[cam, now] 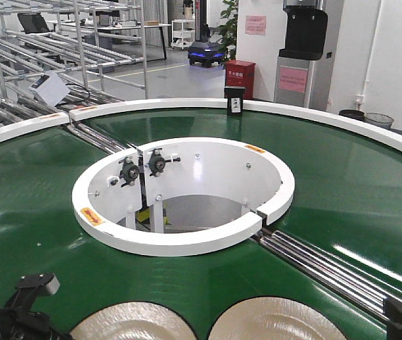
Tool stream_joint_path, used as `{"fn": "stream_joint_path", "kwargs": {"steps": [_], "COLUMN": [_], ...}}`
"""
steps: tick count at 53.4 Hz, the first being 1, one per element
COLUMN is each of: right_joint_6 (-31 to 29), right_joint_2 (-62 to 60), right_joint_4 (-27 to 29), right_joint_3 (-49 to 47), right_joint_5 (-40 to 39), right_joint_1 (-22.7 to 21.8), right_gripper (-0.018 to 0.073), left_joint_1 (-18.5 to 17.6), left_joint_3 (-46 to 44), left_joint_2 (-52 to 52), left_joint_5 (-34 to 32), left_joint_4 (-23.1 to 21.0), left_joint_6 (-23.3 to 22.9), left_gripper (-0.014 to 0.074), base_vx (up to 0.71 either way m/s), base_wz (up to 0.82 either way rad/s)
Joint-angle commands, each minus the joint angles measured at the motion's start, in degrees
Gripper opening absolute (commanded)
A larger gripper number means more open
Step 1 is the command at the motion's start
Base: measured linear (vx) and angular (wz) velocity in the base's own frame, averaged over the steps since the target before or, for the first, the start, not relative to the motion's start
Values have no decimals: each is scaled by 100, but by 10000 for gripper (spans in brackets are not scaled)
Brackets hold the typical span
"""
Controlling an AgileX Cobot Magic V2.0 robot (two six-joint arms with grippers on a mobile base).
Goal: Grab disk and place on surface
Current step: 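Close left and right grippers on the rims of the two plates, then lift both plates off the green conveyor, raising the right one higher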
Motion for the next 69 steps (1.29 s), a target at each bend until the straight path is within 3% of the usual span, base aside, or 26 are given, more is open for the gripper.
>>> {"fn": "stream_joint_path", "kwargs": {"steps": [1, 13, 21, 32, 39, 52, 56, 57, 62, 69], "right_joint_6": [-31, -30, -30, -30, -30, -30, -30, -6, -6, -21], "right_joint_2": [-28, -28, -28, -28, -28, -28, -28, -28, 26, 597], "right_joint_4": [-110, -110, -110, -110, -110, -110, -110, -35, 294, 930], "right_joint_3": [-212, -212, -212, -212, -212, -212, -212, -212, -238, -877], "right_joint_5": [-387, -388, -388, -406, -399, -413, -413, -275, 56, 1511], "right_joint_1": [-20, -20, -20, -20, -20, -20, -20, -20, -20, -26], "right_gripper": [527, 527, 527, 524, 516, 512, 512, 512, 512, 512], "left_joint_1": [-112, -112, -112, 18, 406, 1334, 1578, 1804, 1965, 1997], "left_joint_3": [-73, -73, -73, -73, -73, -73, -73, -73, -73, -73], "left_joint_2": [-176, -176, -176, -193, -245, -496, -615, -786, -966, -1238], "left_joint_5": [540, 1092, 1281, 1264, 1354, 1800, 1958, 2218, 2532, 2872], "left_joint_4": [-256, -438, -652, -663, -650, -727, -955, -1349, -1888, -2576], "left_joint_6": [149, 214, 266, -484, -932, -976, -976, -976, -976, -988], "left_gripper": [288, -11, -11, -9, -9, -9, -9, -9, -9, -9], "base_vx": [0, 0, 0, 0, 0, 0, 0, 0, 0, 0], "base_wz": [0, 0, 0, 0, 0, 0, 0, 0, 0, 0]}}
